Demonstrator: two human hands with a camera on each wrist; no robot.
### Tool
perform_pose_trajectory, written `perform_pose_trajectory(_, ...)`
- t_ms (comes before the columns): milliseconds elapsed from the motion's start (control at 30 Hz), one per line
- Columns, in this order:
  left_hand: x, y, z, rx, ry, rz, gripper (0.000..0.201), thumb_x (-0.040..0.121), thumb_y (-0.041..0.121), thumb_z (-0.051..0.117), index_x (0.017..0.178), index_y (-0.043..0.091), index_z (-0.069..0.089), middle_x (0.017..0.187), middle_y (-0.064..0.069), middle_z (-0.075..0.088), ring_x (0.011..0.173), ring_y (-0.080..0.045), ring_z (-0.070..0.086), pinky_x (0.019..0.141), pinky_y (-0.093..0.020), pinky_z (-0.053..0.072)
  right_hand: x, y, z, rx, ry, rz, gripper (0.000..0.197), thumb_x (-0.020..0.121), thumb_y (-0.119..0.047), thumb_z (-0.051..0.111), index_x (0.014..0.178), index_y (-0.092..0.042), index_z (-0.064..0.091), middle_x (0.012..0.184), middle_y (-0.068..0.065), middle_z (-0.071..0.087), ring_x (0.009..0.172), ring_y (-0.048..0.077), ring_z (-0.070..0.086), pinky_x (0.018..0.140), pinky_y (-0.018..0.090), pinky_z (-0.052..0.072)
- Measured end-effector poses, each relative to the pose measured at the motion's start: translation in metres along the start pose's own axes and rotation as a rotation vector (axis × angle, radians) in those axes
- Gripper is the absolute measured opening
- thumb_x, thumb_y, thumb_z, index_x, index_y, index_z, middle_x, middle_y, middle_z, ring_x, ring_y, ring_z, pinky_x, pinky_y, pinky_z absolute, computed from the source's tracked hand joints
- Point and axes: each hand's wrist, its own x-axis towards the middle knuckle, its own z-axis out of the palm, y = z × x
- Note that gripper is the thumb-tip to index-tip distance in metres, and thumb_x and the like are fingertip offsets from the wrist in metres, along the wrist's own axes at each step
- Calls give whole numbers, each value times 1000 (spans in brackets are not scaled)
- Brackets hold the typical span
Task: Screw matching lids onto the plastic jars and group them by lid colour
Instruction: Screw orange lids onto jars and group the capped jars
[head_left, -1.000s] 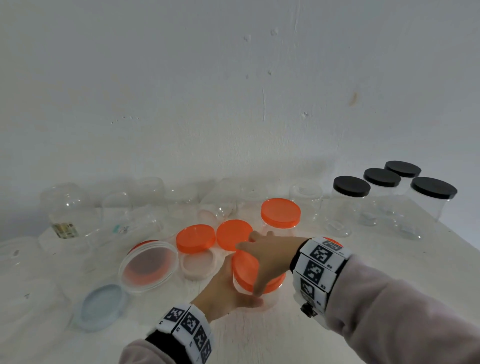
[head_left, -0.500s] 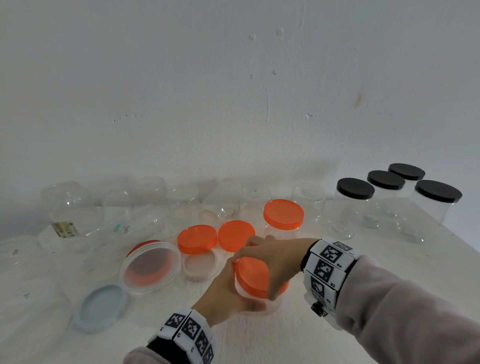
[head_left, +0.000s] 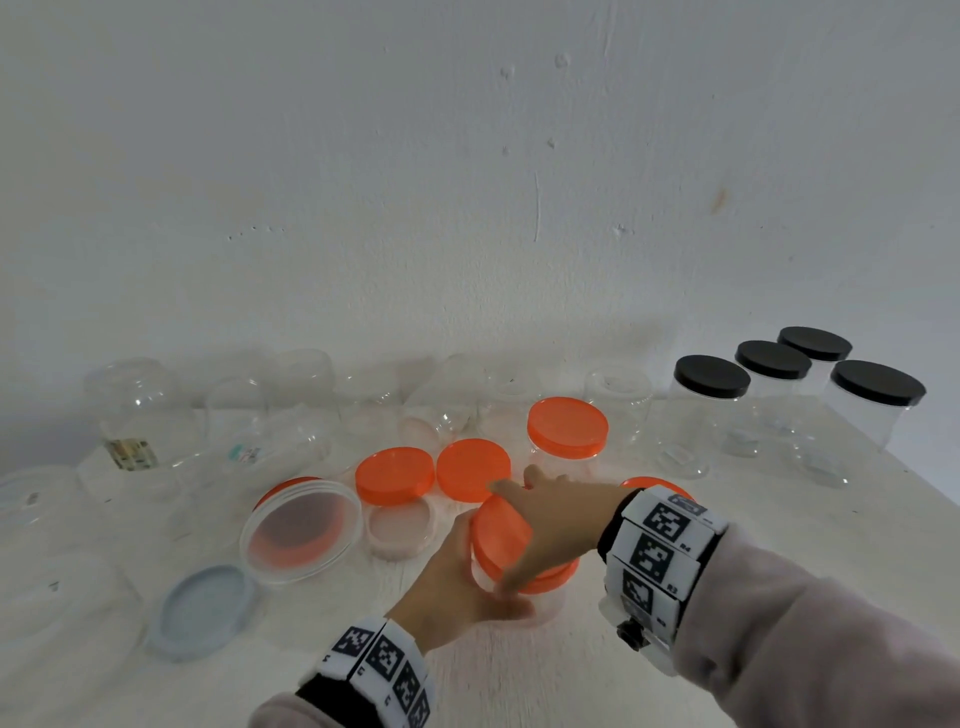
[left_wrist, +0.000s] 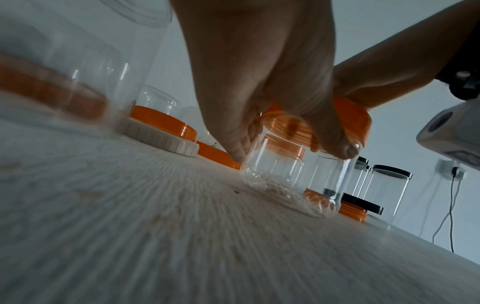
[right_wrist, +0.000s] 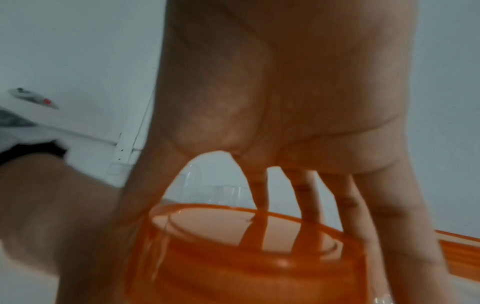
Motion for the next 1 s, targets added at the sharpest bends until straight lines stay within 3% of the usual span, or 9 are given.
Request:
perform_pose_trajectory(67, 0, 1, 0, 27, 2, 0, 112, 60, 33, 90, 144, 32, 16, 138, 12, 40, 126, -11, 43, 108, -36, 40, -3, 0, -6, -13, -62, -41, 112, 64, -60, 78, 146, -50, 2, 155, -4, 12, 140, 32, 19, 103, 59, 35)
perform_pose_trajectory(133, 0, 1, 0, 27, 3, 4, 113, 60, 32, 90, 144, 32, 16, 136, 14, 40, 125, -9, 43, 106, -32, 40, -4, 1, -10, -23, -65, -70, 108, 65, -54, 80, 145, -51, 8, 150, -8, 18, 137, 28, 22, 102, 58, 37)
perform_pose_trajectory(333, -1, -1, 0, -17, -8, 11, 108, 61, 32, 90, 142, 35, 18, 135, 19, 42, 122, -3, 44, 102, -25, 39, 0, -1, -2, -26, 36, 19, 105, 61, -82, 62, 145, -35, 21, 140, 2, 33, 124, 31, 43, 90, 45, 44)
perform_pose_trajectory(433, -1, 0, 0, -25, -11, 24, 106, 63, 30, 89, 142, 35, 19, 136, 19, 42, 124, -2, 43, 103, -26, 40, 2, -3, -3, -37, 22, 61, 107, 61, -84, 60, 146, -30, 22, 142, 6, 34, 122, 32, 46, 87, 42, 43)
perform_pose_trajectory(533, -1, 0, 0, -20, -9, 17, 106, 62, 27, 89, 142, 34, 20, 138, 15, 40, 127, -8, 41, 107, -34, 40, -1, -1, -13, -43, -71, 6, 111, 62, -68, 74, 147, -44, 8, 149, 1, 23, 133, 31, 34, 100, 51, 40)
perform_pose_trajectory(633, -1, 0, 0, 8, -5, 17, 107, 62, 31, 89, 143, 35, 19, 139, 16, 38, 128, -8, 40, 108, -32, 39, -3, 1, -19, 16, -83, -74, 103, 68, -49, 79, 146, -50, 11, 144, -6, 24, 132, 26, 31, 102, 50, 39)
perform_pose_trajectory(733, -1, -2, 1, -5, 5, 27, 107, 61, 32, 89, 142, 35, 20, 138, 17, 40, 127, -5, 42, 104, -27, 40, -3, 4, -18, 32, -59, -62, 96, 68, -58, 76, 145, -47, 20, 138, -6, 29, 124, 24, 41, 99, 47, 43)
perform_pose_trajectory(867, -1, -1, 2, -30, -1, 46, 100, 62, 30, 89, 135, 41, 21, 132, 24, 41, 117, 10, 42, 85, -9, 39, -2, 0, -10, -7, 11, 13, 99, 65, -78, 63, 144, -32, 26, 133, 3, 39, 101, 23, 49, 83, 38, 47)
perform_pose_trajectory(1000, -2, -1, 2, -46, 3, 49, 100, 63, 25, 89, 136, 39, 22, 133, 22, 40, 119, 6, 42, 88, -11, 40, -2, -2, -13, -79, -43, 55, 108, 62, -75, 69, 147, -31, 19, 143, 5, 34, 122, 30, 45, 94, 46, 45)
